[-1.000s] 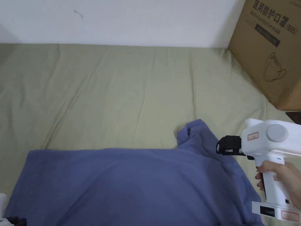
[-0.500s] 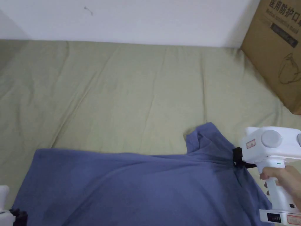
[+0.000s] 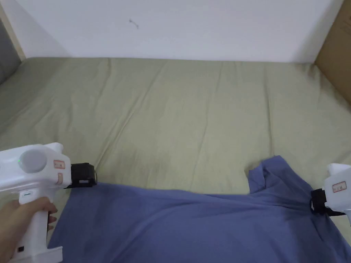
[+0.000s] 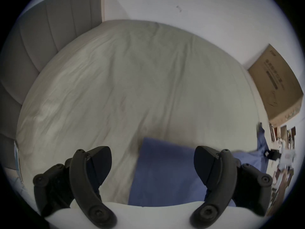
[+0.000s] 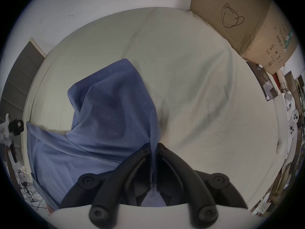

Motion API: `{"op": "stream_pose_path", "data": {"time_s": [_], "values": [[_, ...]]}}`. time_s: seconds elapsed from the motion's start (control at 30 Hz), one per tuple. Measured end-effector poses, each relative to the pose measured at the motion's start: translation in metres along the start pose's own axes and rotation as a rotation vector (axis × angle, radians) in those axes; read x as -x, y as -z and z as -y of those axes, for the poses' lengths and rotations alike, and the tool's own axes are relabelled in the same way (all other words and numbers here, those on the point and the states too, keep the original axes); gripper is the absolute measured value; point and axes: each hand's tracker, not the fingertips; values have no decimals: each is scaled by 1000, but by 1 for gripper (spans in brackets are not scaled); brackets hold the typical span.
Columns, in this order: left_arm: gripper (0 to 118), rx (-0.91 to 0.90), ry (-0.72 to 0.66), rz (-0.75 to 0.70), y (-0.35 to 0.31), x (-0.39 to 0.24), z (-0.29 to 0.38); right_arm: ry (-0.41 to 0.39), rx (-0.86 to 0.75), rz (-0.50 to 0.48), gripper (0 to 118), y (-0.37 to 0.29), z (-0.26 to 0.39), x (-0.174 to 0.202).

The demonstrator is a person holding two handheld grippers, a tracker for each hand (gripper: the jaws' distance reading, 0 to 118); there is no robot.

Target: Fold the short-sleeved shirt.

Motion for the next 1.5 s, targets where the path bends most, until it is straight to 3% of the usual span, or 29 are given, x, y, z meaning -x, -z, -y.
{"op": "stream_pose_path", "data": {"time_s": [0.1, 0.2, 0.23, 0.33, 0.47, 0.67, 0.77, 0.97, 1.07, 1.23, 1.37, 1.4, 1.47, 1.5], "values": [[75, 92, 53, -20, 29, -5, 3, -1, 1, -2, 5, 3, 0, -1], [72, 38, 172, -81, 26, -15, 11, 7, 3, -5, 5, 4, 2, -2], [59, 51, 136, -67, 23, -15, 10, 9, 2, -6, 5, 4, 1, -2], [3, 2, 163, -99, 12, -17, 13, 19, -12, -10, 5, -6, 4, -1], [3, 37, 204, -67, -8, -21, 17, 15, -51, -30, 5, -33, 6, 1], [3, -111, 249, 5, -95, -12, 38, 20, -145, -132, 5, -99, 26, -7], [3, -143, 267, 19, -147, 6, 59, -18, -193, -118, 5, -138, 53, -9], [3, -208, 270, 34, -222, 38, 133, -29, -250, -187, 5, -200, 149, -13], [3, -162, 255, 45, -227, 58, 179, -34, -212, -168, 5, -199, 204, -19], [3, -28, 170, 57, -202, 89, 246, 71, -47, -172, 5, -165, 276, -36], [5, 21, 171, 39, -180, 94, 284, 95, -19, -172, 6, -144, 305, -41], [10, 20, 159, 39, -177, 96, 288, 102, -31, -175, 12, -141, 306, -43], [46, 16, 114, 49, -175, 100, 288, 125, -43, -169, 60, -139, 305, -45], [65, 7, 99, 31, -178, 102, 287, 131, -41, -116, 75, -142, 302, -46]]}}
